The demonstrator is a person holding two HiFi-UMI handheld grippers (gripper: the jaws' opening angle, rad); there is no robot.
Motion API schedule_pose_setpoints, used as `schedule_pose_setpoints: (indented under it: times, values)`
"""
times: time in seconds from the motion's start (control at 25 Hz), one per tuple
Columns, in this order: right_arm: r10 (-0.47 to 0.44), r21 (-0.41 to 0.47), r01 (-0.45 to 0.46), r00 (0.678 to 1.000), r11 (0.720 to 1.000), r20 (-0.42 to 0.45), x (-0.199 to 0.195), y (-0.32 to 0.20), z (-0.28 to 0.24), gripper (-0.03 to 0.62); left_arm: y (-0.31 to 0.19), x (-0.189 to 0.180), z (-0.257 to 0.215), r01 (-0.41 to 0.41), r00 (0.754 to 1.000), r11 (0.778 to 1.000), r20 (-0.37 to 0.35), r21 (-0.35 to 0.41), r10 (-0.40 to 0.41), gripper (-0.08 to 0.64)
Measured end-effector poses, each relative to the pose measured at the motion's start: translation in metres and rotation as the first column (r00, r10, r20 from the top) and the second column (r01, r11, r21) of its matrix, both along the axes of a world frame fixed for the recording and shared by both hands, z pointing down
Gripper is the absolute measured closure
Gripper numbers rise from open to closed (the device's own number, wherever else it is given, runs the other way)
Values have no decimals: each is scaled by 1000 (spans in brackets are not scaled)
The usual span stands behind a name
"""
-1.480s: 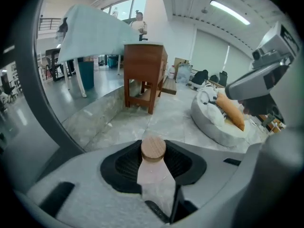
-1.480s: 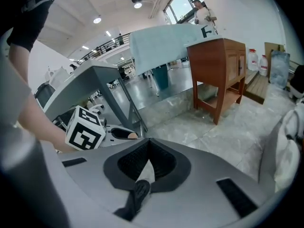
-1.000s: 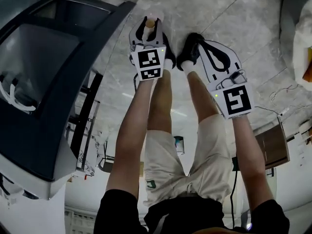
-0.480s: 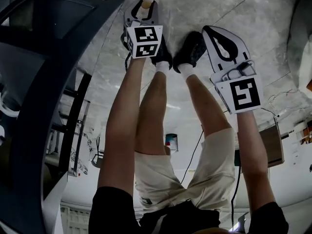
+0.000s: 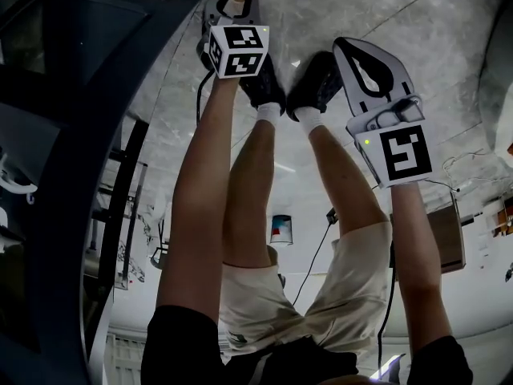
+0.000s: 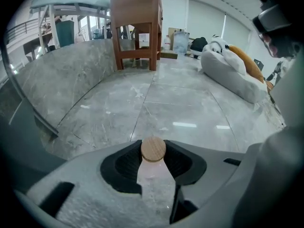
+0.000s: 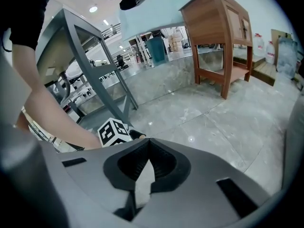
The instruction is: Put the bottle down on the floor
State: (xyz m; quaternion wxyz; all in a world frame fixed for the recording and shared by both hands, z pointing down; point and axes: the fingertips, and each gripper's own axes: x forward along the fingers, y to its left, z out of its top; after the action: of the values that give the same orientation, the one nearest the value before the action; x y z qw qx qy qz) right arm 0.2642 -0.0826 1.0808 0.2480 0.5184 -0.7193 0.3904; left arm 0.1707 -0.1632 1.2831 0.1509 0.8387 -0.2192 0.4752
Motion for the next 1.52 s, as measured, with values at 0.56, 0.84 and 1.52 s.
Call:
schedule_pose_setpoints:
  times: [0.56, 0.84, 1.52]
  values:
    - [0, -20, 0, 1000, 1000, 24, -14, 2, 4, 588, -7, 3, 17, -9, 999, 1000, 31, 0, 9, 411]
    - [5, -35, -5, 1000, 999, 9, -8, 9, 2, 588, -6, -1, 18, 3, 999, 1000, 41, 5, -3, 411]
    - [39, 10, -39, 999, 999, -1, -10, 6, -95, 588, -5, 9, -76, -71, 997, 997, 43, -9, 71, 419]
